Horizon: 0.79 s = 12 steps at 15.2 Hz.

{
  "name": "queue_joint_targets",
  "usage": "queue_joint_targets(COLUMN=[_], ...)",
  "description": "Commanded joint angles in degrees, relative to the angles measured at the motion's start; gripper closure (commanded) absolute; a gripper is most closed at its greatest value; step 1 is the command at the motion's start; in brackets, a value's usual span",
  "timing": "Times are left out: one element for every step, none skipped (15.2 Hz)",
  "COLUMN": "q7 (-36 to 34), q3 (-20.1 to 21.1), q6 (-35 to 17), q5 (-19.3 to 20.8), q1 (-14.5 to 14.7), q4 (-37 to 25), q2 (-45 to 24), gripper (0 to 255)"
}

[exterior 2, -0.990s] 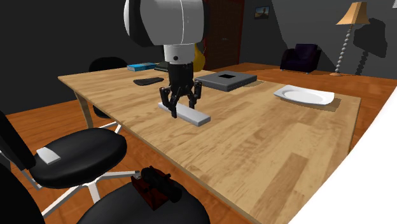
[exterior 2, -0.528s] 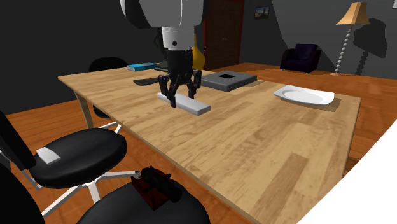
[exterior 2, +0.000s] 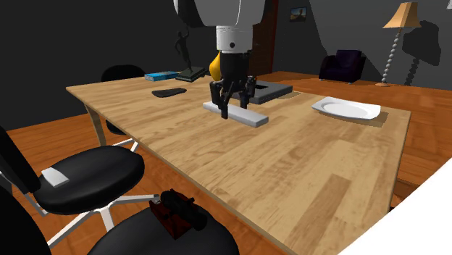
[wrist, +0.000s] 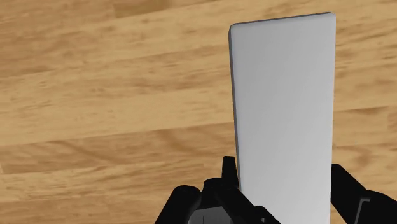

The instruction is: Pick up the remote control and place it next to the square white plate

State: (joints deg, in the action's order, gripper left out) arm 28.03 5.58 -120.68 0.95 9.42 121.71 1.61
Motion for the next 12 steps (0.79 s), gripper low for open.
queue_joint_targets(q7=[3.18,4.59,5.99,7.39,8.79,10.19,11.58,12.97,14.36,15.75,17.14,18.53], q3=[-1.59,-2.32,-3.05,-3.77,-4.49,-5.21,-5.94,-6.65,-7.35,-8.03,-8.72,-9.39], q6=[-0.03,-0.06,-0.08,-0.09,-0.08,-0.07,-0.04,0.00,0.06,0.12,0.20,0.30], q5=[0.01,0.01,0.02,0.03,0.04,0.04,0.03,0.02,0.00,-0.04,-0.09,-0.16], q1=[-1.50,-2.19,-2.87,-3.55,-4.23,-4.91,-5.57,-6.24,-6.93,-7.62,-8.29,-8.97], q4=[0.14,0.17,0.14,0.04,-0.12,-0.34,-0.64,-0.99,-1.42,-1.90,-2.46,-3.08], q2=[0.18,0.21,0.18,0.10,-0.04,-0.23,-0.47,-0.77,-1.12,-1.52,-1.98,-2.48], gripper=[255,255,255,255,255,255,255,255,255,255,255,255])
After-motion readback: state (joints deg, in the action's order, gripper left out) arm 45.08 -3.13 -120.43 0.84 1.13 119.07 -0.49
